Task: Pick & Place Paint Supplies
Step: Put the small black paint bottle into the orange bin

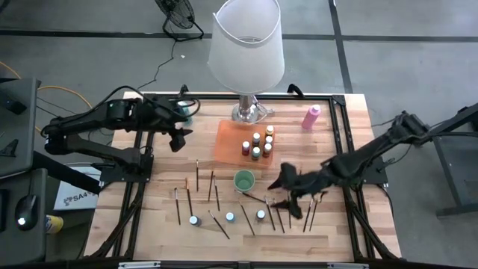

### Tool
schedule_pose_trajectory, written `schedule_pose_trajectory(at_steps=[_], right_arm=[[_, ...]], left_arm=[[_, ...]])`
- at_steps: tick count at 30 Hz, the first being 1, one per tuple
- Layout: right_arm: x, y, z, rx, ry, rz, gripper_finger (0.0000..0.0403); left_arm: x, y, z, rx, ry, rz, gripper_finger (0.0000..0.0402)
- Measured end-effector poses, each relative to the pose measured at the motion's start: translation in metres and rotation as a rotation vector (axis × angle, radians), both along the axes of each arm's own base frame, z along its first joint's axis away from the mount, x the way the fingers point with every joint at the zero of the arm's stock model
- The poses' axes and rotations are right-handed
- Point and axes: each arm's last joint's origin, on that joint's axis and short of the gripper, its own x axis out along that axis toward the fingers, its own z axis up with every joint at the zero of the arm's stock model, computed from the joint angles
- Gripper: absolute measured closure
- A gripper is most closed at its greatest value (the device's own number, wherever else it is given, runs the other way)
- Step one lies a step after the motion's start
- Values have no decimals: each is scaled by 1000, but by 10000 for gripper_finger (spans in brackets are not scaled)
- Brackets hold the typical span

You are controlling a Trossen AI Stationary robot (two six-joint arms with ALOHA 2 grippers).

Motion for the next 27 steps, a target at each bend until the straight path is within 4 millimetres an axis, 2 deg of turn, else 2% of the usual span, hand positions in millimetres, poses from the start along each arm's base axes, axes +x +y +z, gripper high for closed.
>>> schedule_pose_trajectory(at_steps=[6,10,14,21,27], right_arm=[[20,27,-34,-10,21,-14,105],[26,36,-56,-43,75,-7,105],[29,40,-67,-44,105,-10,105],[30,40,-64,-83,104,20,105],[42,41,-26,-175,157,62,105]], left_arm=[[-9,-2,-1,-6,34,-7,186],[-11,-2,-1,6,44,-18,186],[-11,-3,-1,12,53,-26,186],[-11,-3,-1,10,58,-51,186],[-12,-3,-2,-4,59,-54,186]])
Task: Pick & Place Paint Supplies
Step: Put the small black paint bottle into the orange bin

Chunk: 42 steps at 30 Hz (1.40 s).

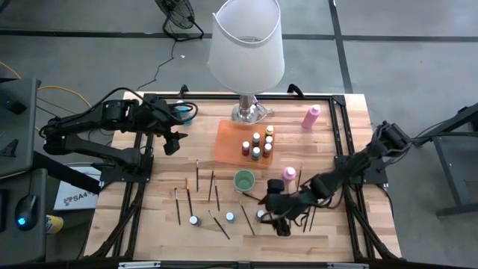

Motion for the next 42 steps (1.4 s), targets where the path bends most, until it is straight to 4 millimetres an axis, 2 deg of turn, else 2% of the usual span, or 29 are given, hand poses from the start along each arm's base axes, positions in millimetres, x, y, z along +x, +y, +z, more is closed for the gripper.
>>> schedule_pose_trajectory(at_steps=[4,11,15,20,24,29,42], right_arm=[[2,-7,20,-11,106,20,105],[2,-9,26,-7,166,122,105],[8,-8,18,-27,193,189,105],[29,2,5,-60,241,273,105],[41,6,-4,-103,330,272,105],[42,3,-9,-161,396,235,105],[49,1,-15,-162,383,194,112]], left_arm=[[0,0,0,-10,-5,11,186],[0,0,0,-12,-7,13,186],[0,0,0,-12,-7,14,186],[0,0,0,-13,-7,13,186],[0,0,0,-13,-7,14,186],[0,0,0,-13,-5,13,186],[-1,0,-1,-13,9,11,186]])
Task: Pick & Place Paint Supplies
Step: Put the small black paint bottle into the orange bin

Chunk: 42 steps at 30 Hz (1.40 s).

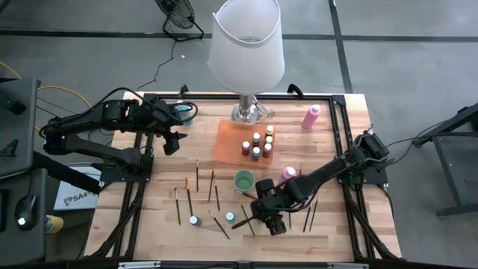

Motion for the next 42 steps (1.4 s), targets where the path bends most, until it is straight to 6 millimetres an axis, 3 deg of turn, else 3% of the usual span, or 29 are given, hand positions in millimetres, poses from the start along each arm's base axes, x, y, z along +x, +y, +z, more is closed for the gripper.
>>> schedule_pose_trajectory(at_steps=[5,22,27,34,42], right_arm=[[4,2,-11,9,27,8,151],[3,4,-10,22,27,4,280],[3,5,-9,84,53,-78,290],[-2,-4,14,236,63,-311,287],[-8,-40,55,326,-30,-506,289]], left_arm=[[0,0,0,-1,6,0,186],[0,0,0,-1,6,0,186],[0,0,0,-1,6,0,186],[0,0,0,0,5,0,186],[0,0,0,6,3,10,186]])
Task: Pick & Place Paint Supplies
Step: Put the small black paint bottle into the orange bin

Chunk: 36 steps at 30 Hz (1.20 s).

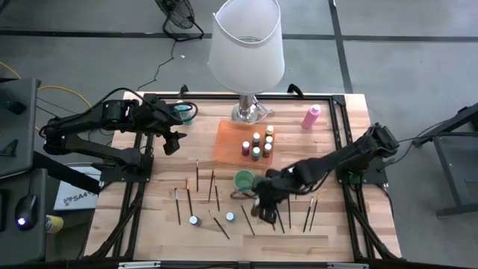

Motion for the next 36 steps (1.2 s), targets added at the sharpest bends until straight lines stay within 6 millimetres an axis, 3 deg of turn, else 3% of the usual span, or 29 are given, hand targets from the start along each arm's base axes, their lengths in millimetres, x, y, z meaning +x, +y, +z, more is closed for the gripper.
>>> schedule_pose_trajectory(at_steps=[7,13,28,36], right_arm=[[-9,-46,33,-32,-93,-155,289],[-16,-88,46,-134,-116,-247,289],[-23,-196,45,-372,-56,-514,289],[-15,-227,29,-311,-26,-517,289]], left_arm=[[0,0,0,-20,-11,31,186],[0,1,0,-35,-26,88,186],[-1,3,0,-33,-53,200,186],[-1,4,1,16,-42,208,186]])
